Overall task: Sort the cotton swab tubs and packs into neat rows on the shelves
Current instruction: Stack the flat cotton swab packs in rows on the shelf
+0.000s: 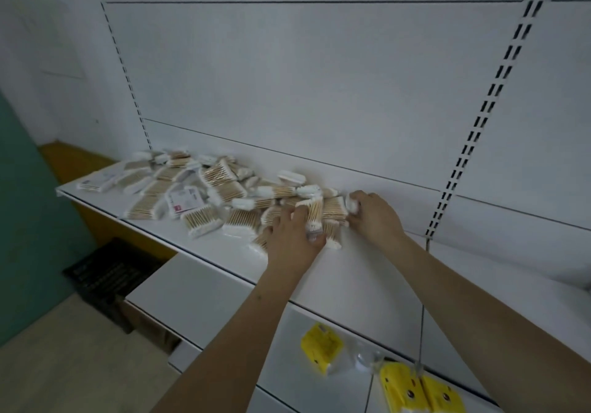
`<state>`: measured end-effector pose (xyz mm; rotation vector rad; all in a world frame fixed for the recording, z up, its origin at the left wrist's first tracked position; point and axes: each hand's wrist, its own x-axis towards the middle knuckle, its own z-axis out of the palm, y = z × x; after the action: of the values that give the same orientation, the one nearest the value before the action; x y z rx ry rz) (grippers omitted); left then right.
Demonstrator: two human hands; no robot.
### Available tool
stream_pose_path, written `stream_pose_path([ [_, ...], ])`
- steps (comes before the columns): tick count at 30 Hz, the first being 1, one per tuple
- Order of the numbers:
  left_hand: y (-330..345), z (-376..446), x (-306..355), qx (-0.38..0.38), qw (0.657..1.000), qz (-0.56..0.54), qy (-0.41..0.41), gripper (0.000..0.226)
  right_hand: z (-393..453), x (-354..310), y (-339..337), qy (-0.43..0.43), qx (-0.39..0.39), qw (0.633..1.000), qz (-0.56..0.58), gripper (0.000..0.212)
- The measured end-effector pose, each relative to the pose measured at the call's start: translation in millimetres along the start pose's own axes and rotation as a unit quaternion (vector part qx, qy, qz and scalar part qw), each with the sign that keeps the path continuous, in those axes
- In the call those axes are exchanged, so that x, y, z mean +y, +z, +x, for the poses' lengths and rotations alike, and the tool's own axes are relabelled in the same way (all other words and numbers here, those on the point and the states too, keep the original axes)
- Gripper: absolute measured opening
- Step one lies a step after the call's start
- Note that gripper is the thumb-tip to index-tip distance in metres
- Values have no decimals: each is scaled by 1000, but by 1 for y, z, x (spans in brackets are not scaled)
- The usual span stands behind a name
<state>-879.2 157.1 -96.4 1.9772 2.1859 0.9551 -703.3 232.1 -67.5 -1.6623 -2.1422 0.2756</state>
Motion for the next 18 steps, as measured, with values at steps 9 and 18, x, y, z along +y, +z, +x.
stream_pose_path([
  [9, -11, 13, 4, 103, 981, -152, 61, 19, -15, 25, -36, 128, 25, 966, 225, 48],
  [18, -31, -13, 62, -8, 888, -457, -46, 24, -79, 70, -89, 115, -6, 890, 441, 20],
])
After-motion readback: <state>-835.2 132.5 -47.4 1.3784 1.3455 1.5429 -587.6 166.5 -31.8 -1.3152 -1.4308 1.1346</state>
